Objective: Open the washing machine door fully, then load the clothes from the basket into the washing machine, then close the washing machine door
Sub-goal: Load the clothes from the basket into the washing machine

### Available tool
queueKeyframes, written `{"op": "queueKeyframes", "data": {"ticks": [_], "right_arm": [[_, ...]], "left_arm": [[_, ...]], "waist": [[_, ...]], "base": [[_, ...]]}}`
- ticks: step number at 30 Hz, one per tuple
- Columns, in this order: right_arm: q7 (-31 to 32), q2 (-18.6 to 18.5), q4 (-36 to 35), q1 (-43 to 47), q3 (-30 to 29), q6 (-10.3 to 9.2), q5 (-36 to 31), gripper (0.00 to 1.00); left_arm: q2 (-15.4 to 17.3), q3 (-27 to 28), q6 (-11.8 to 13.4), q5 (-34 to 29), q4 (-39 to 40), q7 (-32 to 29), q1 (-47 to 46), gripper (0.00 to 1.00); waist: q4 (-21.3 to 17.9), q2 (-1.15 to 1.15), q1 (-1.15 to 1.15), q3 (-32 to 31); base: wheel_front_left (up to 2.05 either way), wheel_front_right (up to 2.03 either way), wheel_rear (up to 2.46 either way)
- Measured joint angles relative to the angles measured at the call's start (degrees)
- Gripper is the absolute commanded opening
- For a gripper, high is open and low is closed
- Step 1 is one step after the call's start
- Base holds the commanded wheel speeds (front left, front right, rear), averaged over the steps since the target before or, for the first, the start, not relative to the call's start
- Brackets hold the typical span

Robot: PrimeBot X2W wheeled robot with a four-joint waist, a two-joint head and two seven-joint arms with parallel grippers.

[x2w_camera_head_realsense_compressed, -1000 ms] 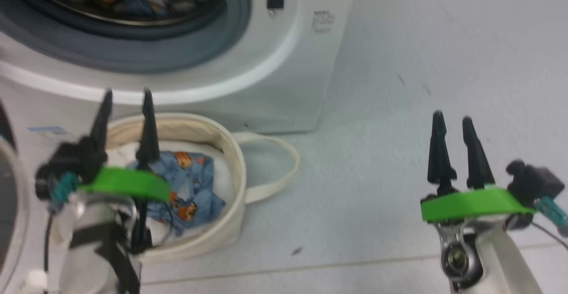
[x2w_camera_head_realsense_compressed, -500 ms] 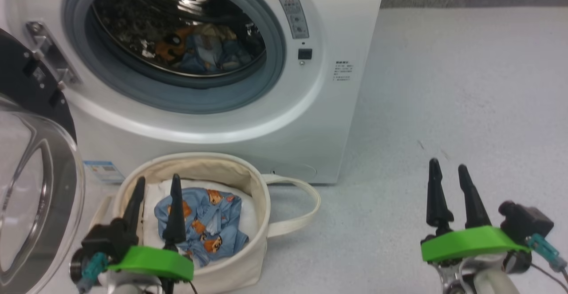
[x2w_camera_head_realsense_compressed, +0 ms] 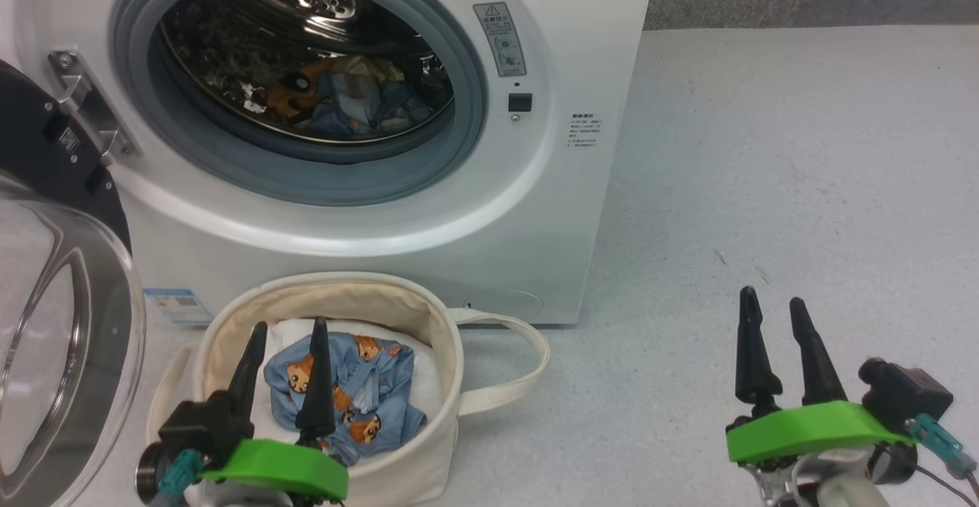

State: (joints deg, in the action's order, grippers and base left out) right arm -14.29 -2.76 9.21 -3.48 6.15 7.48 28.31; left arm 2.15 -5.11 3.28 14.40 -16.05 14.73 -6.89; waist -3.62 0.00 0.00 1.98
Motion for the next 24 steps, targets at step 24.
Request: {"op": "queueKeyframes", "data": {"ticks": [24], "right_arm": [[0.0, 0.0, -0.2, 0.0, 0.3, 0.00, -4.9, 1.00]], "left_arm": [[0.0, -0.8, 0.7, 0.0, 0.1, 0.0, -0.1, 1.00]], "waist": [[0.1, 0.00, 0.00, 1.2]], "base": [[0.00, 0.00, 0.00]]}}
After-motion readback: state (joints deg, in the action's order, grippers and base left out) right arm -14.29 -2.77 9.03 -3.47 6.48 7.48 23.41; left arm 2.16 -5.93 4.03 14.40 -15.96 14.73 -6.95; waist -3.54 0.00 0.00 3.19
